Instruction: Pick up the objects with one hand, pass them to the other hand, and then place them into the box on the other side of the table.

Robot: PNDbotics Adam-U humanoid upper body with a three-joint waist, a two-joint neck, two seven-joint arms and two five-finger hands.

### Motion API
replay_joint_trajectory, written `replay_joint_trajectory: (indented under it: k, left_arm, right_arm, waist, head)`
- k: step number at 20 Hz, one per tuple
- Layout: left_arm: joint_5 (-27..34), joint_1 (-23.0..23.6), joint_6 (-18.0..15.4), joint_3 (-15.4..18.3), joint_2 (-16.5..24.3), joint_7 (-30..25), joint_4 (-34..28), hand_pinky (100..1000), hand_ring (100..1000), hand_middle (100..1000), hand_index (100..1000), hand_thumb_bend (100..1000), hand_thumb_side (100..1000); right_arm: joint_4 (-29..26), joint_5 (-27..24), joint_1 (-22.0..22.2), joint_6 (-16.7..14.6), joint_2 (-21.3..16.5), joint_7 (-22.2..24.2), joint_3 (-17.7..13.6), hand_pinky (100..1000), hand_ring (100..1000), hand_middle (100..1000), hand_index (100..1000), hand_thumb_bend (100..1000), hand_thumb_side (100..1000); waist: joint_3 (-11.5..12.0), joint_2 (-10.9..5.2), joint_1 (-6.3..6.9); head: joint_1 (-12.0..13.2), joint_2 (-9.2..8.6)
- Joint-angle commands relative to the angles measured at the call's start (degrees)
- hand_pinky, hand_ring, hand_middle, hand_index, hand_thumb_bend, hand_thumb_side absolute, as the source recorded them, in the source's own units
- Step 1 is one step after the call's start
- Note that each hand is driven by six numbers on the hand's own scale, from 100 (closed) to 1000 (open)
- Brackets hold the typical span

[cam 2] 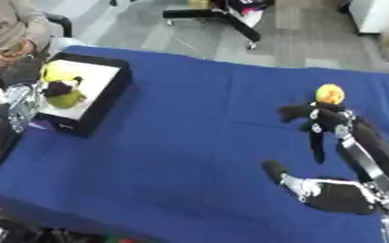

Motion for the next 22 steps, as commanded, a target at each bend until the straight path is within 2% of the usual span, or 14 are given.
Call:
replay_joint_trajectory:
  k: [1, 9, 12, 15, 19, 22]
  left_arm:
    - [2.76, -0.03, -2.63, 0.76, 2.19, 1.26, -3.29, 692, 725, 801, 916, 523, 802]
    - [10.78, 3.96, -8.79, 2.55, 2.59, 2.88, -16.02, 667, 707, 781, 910, 415, 755]
    - [13.65, 5.21, -11.32, 2.89, 1.57, 4.57, -20.67, 642, 676, 747, 894, 376, 721]
    - [16.43, 6.48, -14.03, 2.22, -0.17, 6.76, -25.19, 630, 664, 736, 886, 340, 726]
    - [20.26, 8.55, -17.85, -0.08, -3.07, 7.95, -31.43, 628, 656, 725, 879, 307, 717]
    - [22.95, 10.0, -20.54, -2.31, -5.55, 8.64, -35.79, 625, 649, 715, 869, 296, 692]
  right_arm:
    - [-0.65, -0.2, -0.65, -0.02, -0.52, 0.1, -0.13, 642, 251, 663, 821, 422, 578]
    - [-0.54, 0.0, -0.56, 0.03, -0.49, -0.12, -0.48, 645, 255, 665, 824, 414, 579]
    - [-0.39, 0.23, -0.52, 0.04, -0.45, -0.33, -0.73, 650, 264, 670, 826, 411, 575]
    - [-0.26, 0.56, -0.63, 0.16, -0.49, -0.9, -1.11, 650, 263, 670, 829, 410, 573]
    - [0.76, 0.85, -1.75, 0.82, -1.17, -2.43, -2.0, 651, 266, 665, 833, 412, 564]
    - [3.22, 1.18, -4.04, 2.27, -2.59, -4.83, -3.15, 650, 265, 665, 834, 415, 558]
  waist:
    - [0.15, -0.73, 0.13]
    - [0.47, -0.67, 0.11]
    - [0.8, -0.71, 0.07]
    - [1.03, -0.75, -0.08]
    - [1.23, -0.84, -0.3]
    - [1.48, -0.89, -0.54]
  head:
    - [-0.31, -0.48]
    - [-2.56, -0.46]
    - [-4.6, 0.13]
    - [-6.97, 1.02]
    - [-10.59, 2.22]
    - [-13.94, 2.43]
